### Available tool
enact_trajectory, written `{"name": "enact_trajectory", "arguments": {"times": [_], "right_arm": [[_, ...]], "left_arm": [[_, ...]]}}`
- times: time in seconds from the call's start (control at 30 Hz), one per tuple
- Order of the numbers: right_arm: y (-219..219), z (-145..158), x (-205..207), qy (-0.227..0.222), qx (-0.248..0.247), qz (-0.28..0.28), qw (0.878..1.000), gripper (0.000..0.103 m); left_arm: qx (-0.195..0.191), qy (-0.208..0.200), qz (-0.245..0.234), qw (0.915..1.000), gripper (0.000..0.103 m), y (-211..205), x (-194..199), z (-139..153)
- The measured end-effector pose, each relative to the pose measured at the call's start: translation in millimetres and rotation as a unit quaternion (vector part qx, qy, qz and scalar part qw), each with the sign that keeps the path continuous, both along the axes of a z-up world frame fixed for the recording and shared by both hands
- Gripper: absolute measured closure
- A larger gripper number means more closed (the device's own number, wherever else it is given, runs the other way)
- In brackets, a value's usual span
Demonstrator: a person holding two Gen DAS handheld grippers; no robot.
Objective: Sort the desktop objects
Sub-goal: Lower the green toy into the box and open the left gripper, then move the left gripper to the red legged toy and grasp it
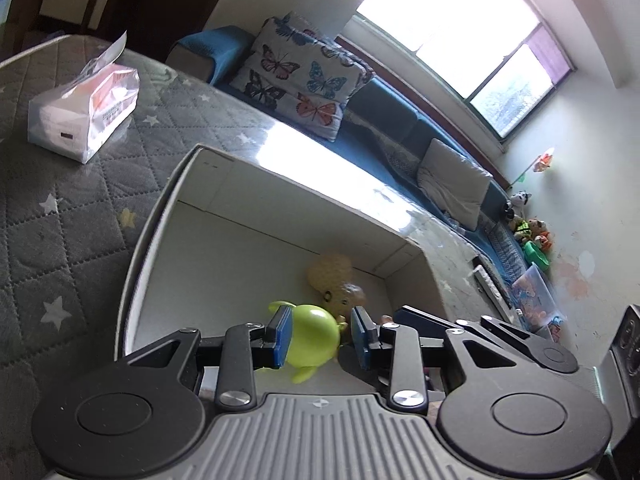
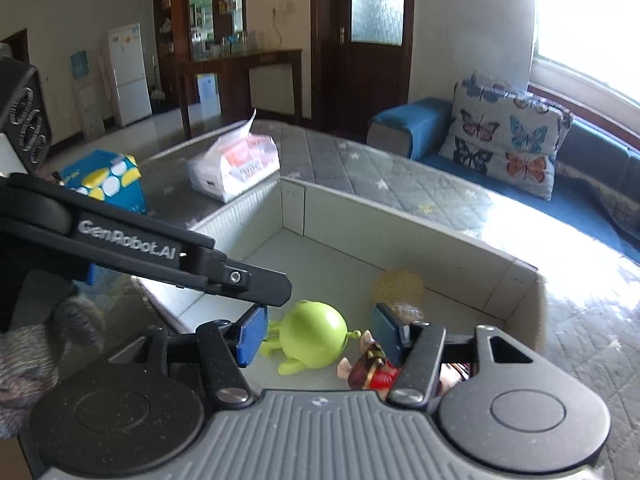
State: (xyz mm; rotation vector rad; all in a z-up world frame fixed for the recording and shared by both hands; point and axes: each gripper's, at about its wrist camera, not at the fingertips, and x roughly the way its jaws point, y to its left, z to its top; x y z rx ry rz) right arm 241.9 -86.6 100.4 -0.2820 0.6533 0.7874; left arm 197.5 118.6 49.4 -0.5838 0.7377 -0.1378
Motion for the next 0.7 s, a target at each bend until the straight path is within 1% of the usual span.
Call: {"name": "enact_trajectory", "arguments": {"times": [0.17, 0.3, 0.5, 0.7], "right_arm": [[-31, 13, -27, -0.019, 0.017, -0.015, 1.000, 0.043], [-55, 14, -46, -0.022, 0.018, -0.028, 0.999, 0.041], [-83, -2, -77, -0.020, 0.003, -0.053, 0.998, 0.039], [-116, -20, -96, -0.018, -0.008, -0.092, 0.996, 0.039]], "left_arm": [[0.006, -0.016, -0.013, 0.9998, 0.068, -16, -18, 10], [0.008, -0.025, -0.029, 0.9992, 0.068, -32, -33, 11], [0.013, -0.023, -0.056, 0.9981, 0.068, -57, -49, 5], [0.012, -0.005, -0.084, 0.9963, 0.068, -77, -50, -9]]}}
